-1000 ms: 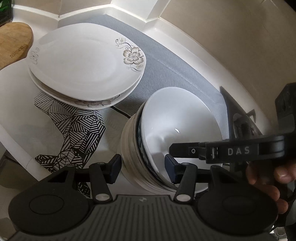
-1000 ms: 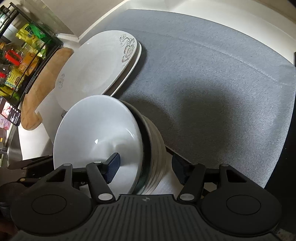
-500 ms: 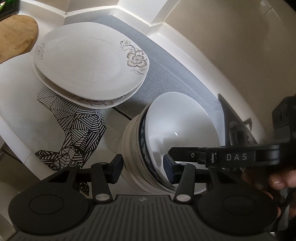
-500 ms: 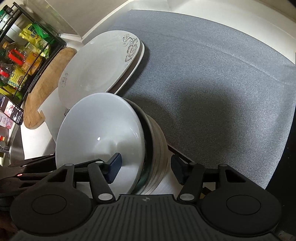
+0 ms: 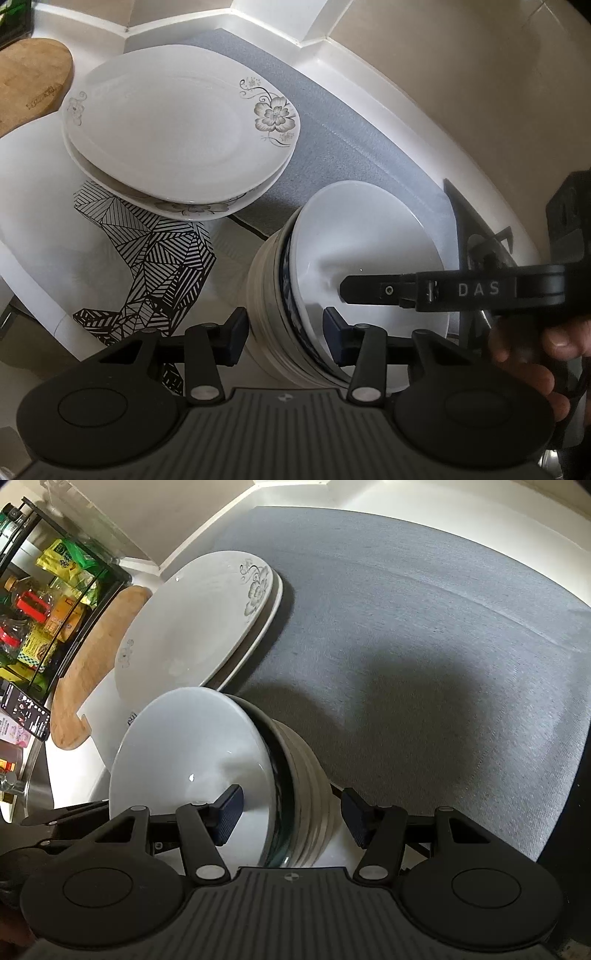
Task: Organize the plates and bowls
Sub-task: 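Carry the bowl stack with both grippers toward the flower-patterned plate stack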
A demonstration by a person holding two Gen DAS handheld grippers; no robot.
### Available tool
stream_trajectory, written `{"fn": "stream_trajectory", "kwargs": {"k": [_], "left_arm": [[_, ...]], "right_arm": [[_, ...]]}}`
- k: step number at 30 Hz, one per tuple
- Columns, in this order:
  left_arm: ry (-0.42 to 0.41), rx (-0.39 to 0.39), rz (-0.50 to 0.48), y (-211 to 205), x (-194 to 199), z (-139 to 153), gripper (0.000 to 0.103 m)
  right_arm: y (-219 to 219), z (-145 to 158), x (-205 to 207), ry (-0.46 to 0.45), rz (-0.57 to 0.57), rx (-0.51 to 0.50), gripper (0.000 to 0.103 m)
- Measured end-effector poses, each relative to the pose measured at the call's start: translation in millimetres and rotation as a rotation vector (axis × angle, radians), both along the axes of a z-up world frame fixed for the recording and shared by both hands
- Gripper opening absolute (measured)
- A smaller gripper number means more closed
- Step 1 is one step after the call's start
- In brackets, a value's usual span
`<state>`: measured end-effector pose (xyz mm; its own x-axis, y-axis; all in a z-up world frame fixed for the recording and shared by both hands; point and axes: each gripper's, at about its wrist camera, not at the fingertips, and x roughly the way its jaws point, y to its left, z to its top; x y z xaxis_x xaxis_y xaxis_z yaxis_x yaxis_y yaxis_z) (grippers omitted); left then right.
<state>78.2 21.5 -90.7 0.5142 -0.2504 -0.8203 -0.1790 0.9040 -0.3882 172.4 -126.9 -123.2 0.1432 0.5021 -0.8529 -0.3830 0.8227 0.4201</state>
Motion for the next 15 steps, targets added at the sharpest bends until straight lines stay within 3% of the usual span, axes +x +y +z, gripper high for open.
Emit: {"fn": "stream_trajectory", "kwargs": {"k": [15], "left_arm": [[0.004, 0.028, -0.004, -2.5, 2.0, -1.1, 0.046]], "right_arm": [[6.5, 3.2, -1.6, -0.035, 0.026, 0.006, 0.055]]}}
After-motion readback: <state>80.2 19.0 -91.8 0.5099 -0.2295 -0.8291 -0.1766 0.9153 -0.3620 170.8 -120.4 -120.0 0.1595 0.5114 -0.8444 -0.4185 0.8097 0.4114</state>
